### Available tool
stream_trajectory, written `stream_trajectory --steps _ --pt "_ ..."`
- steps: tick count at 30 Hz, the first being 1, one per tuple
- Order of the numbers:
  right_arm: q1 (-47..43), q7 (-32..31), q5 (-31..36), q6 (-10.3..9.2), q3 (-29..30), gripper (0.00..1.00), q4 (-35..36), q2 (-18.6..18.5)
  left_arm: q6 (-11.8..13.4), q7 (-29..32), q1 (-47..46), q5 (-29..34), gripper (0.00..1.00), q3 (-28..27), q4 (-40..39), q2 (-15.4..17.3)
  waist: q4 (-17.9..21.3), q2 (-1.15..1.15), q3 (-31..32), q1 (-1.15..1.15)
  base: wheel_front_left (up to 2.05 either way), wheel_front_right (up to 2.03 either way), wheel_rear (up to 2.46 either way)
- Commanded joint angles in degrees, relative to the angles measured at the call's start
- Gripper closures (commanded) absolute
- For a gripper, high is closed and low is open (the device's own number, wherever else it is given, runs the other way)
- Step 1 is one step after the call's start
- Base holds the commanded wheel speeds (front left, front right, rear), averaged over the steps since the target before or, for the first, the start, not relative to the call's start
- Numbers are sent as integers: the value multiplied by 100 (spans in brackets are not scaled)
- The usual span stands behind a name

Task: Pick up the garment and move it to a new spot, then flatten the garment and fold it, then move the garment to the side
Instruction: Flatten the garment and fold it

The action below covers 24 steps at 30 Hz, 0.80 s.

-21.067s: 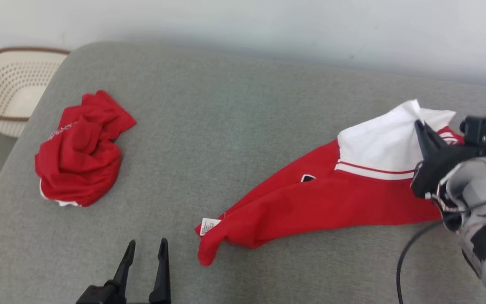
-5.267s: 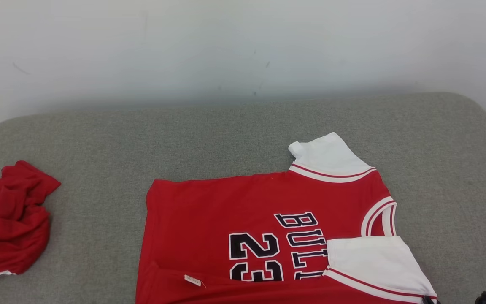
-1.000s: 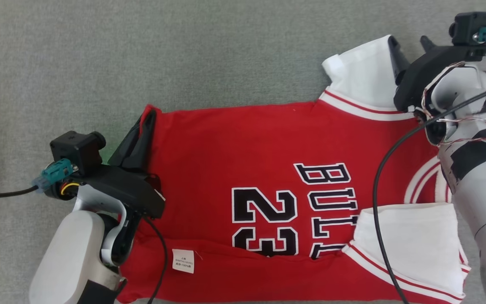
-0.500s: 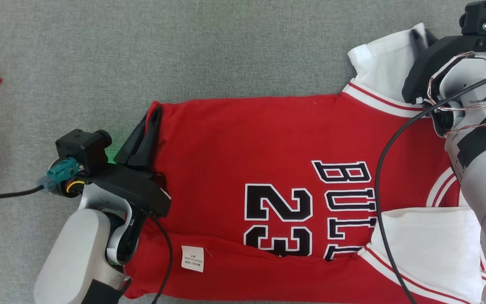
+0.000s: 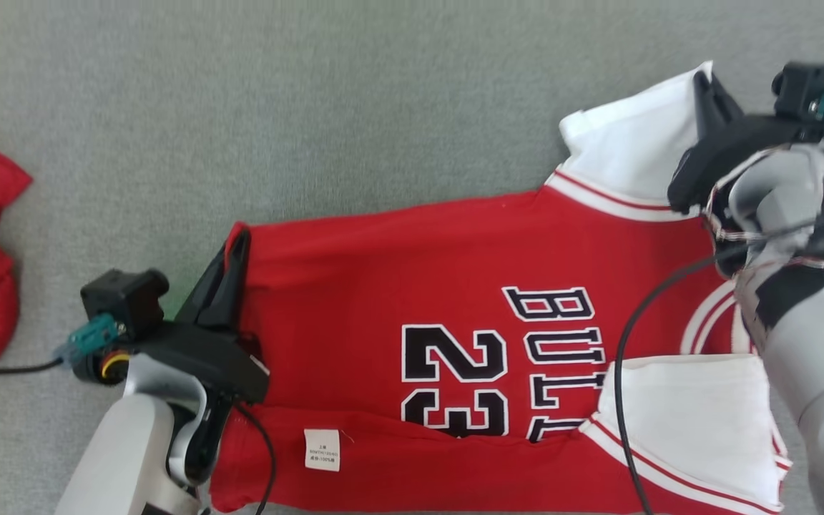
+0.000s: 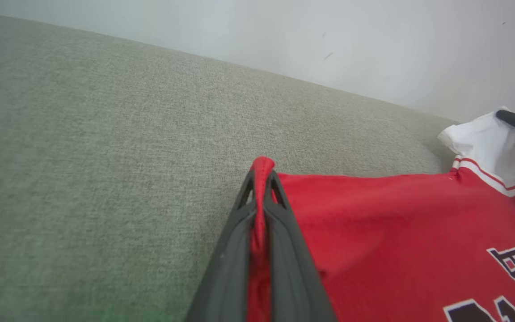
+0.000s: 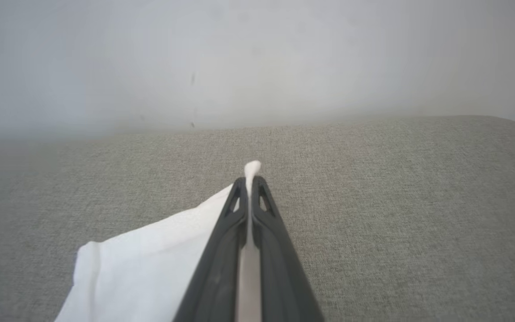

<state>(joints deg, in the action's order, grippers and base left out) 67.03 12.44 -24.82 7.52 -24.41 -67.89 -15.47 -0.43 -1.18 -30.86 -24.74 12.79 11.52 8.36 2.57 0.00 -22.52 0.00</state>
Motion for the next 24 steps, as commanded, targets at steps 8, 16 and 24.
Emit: stream_trajectory --steps 8,16,24 --pt "-1187 177 -991 -5 -470 100 1363 -292 59 -151 466 -143 100 -173 155 149 336 0 722 0 0 0 0" --pt "-2450 171 -1764 -5 -900 100 3057 -842 105 -202 802 -248 100 -245 118 223 519 0 1025 0 0 0 0" --pt "-3728 216 -2106 -5 -674 100 4456 -1201 114 -262 984 -245 100 -172 134 221 527 0 1196 0 0 0 0"
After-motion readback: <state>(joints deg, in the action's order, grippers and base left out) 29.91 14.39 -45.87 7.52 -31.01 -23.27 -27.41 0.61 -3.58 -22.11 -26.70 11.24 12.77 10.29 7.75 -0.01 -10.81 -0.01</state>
